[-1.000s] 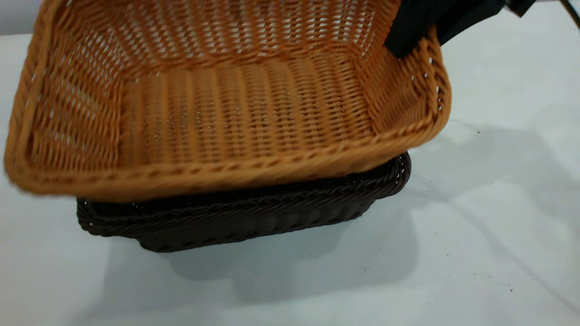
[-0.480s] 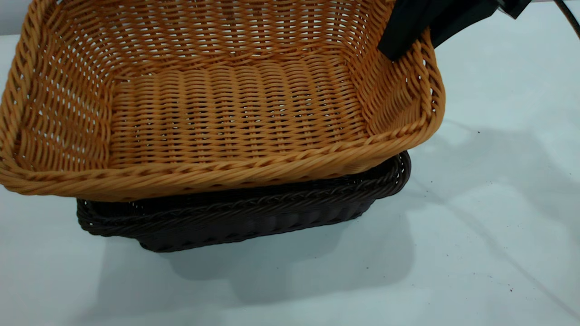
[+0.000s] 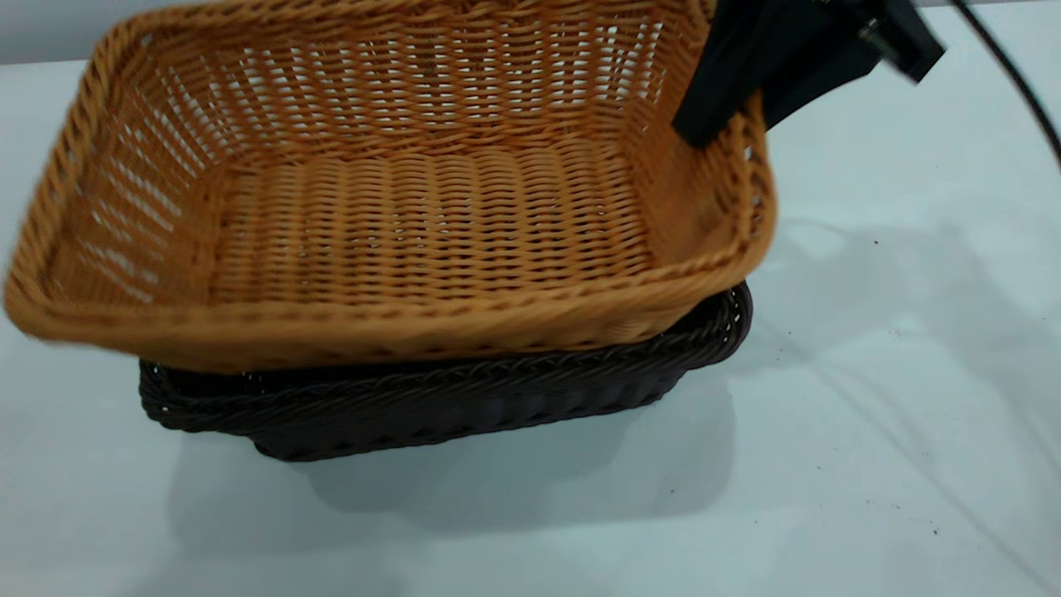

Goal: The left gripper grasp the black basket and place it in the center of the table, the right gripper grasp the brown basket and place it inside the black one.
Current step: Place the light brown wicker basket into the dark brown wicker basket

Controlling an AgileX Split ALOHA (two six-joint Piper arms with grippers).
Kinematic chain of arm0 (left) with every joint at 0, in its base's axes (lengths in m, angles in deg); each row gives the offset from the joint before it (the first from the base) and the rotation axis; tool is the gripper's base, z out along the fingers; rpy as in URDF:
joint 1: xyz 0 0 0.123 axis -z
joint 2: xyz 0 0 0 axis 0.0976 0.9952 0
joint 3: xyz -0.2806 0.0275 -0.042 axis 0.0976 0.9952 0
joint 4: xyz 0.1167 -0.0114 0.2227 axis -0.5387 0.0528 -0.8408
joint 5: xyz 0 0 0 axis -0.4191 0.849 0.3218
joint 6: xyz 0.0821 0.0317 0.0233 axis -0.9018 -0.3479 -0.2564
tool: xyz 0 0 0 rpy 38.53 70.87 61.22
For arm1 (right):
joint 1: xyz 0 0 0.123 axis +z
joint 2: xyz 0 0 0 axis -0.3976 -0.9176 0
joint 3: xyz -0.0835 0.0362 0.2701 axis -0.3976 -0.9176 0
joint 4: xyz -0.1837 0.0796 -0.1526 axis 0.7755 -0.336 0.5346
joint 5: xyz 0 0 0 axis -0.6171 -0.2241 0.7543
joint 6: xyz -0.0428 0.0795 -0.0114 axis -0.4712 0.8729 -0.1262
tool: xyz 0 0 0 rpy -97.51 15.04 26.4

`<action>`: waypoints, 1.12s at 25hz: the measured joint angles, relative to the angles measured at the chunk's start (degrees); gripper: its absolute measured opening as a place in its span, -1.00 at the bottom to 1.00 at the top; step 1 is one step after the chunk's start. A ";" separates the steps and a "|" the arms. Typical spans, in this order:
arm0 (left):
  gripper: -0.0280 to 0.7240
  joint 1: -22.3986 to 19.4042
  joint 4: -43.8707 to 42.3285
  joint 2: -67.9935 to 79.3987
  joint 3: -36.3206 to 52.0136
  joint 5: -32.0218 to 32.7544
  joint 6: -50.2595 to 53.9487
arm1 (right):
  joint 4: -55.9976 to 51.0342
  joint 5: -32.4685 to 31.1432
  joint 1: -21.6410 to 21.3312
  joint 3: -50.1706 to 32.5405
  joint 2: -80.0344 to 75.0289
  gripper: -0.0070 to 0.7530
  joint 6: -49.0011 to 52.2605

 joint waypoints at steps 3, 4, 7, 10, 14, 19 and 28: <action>0.52 0.00 1.25 0.00 0.00 0.00 0.00 | 0.12 0.34 0.00 0.00 -1.23 -0.67 -0.25; 0.52 0.00 2.00 0.00 0.00 0.00 0.00 | 0.11 0.48 0.00 0.00 -1.45 -0.67 -0.19; 0.52 0.00 2.78 0.00 0.00 0.00 0.00 | 0.87 1.04 0.00 0.05 -1.99 -0.67 -0.20; 0.52 0.00 2.78 0.00 0.00 0.00 0.00 | 3.62 2.35 0.00 0.05 -1.99 -0.67 0.99; 0.52 0.00 2.78 0.00 0.00 0.00 0.00 | 5.64 2.98 0.00 0.05 -2.03 -0.68 1.93; 0.52 0.00 2.78 0.00 0.00 -0.05 0.00 | 5.64 1.89 0.00 0.05 -2.03 -0.68 4.21; 0.52 0.00 2.72 0.00 0.00 -0.05 0.00 | 4.83 1.77 0.00 0.05 -2.03 -0.68 4.52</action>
